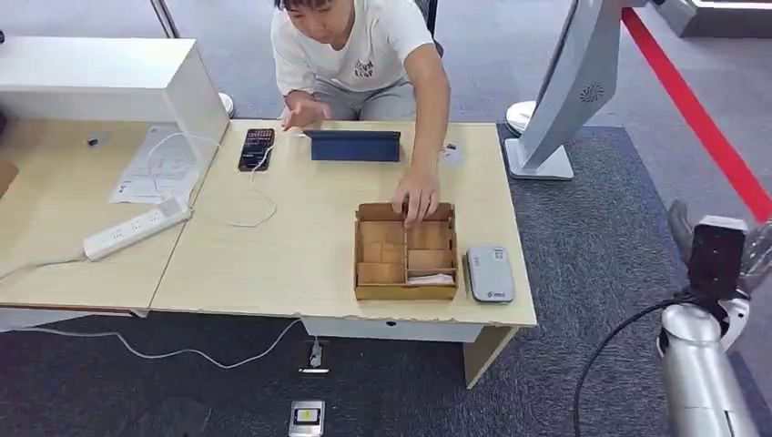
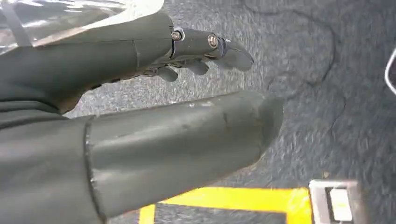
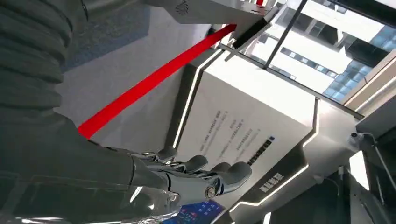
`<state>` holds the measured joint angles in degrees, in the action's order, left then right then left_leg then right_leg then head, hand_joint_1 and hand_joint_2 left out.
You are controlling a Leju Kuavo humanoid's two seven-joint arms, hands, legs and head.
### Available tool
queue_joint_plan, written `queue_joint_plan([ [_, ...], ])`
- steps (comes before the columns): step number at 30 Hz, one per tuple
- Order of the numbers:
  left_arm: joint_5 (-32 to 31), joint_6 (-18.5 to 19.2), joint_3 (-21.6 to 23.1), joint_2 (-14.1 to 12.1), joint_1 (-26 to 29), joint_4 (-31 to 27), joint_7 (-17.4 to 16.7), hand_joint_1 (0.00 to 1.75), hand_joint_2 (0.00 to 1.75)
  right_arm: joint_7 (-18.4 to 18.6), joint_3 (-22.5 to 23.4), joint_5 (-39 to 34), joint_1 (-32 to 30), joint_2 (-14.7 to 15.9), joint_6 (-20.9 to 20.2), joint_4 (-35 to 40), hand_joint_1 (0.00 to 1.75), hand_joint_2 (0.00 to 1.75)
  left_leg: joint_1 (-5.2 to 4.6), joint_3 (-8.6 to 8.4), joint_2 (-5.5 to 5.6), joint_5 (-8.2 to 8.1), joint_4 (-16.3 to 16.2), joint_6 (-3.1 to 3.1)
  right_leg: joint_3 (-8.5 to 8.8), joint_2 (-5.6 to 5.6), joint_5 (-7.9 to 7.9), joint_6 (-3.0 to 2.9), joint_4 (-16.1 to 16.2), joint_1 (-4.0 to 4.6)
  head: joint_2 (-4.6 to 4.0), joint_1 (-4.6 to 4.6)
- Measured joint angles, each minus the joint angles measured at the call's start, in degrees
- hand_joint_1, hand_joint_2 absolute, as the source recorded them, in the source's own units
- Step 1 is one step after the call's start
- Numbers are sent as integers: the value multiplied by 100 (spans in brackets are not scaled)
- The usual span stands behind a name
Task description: Pass the card to the sensor for recognition and then transmit it.
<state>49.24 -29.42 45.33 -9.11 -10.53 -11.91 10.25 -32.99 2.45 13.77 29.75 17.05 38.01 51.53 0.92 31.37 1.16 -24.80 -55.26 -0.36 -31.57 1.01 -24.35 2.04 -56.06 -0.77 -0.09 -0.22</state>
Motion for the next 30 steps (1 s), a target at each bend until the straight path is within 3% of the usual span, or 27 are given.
queue_joint_plan([
  [5, 68, -59, -107, 35, -43, -28, -50, 0, 0, -601, 442, 120, -29, -103, 11, -608, 0, 175, 1, 3, 1, 1, 0, 0, -3, -4, -1, -1, -2, 1, 0, 2],
  [11, 208, -114, -251, 59, -73, -28, -83, 0, 0, -626, 1183, 105, -188, -210, 13, -1464, 0, 175, -2, 8, -1, -3, 0, 2, -5, -3, -4, 1, 0, -1, 0, 0],
  [20, 472, -129, -465, 144, -47, -28, -251, 0, 0, 501, 2238, -221, -586, -326, 11, -2624, 0, 175, -1, 7, -2, -7, 1, 2, -6, -3, -10, -5, 1, 0, 0, 2],
  [30, 571, -100, -632, 210, 3, -28, -385, 0, 0, 1684, 2966, -641, -1104, -358, -98, -3355, 0, 175, -1, 7, -1, -8, 2, 1, -5, -4, -12, -8, 1, 0, 0, 2],
])
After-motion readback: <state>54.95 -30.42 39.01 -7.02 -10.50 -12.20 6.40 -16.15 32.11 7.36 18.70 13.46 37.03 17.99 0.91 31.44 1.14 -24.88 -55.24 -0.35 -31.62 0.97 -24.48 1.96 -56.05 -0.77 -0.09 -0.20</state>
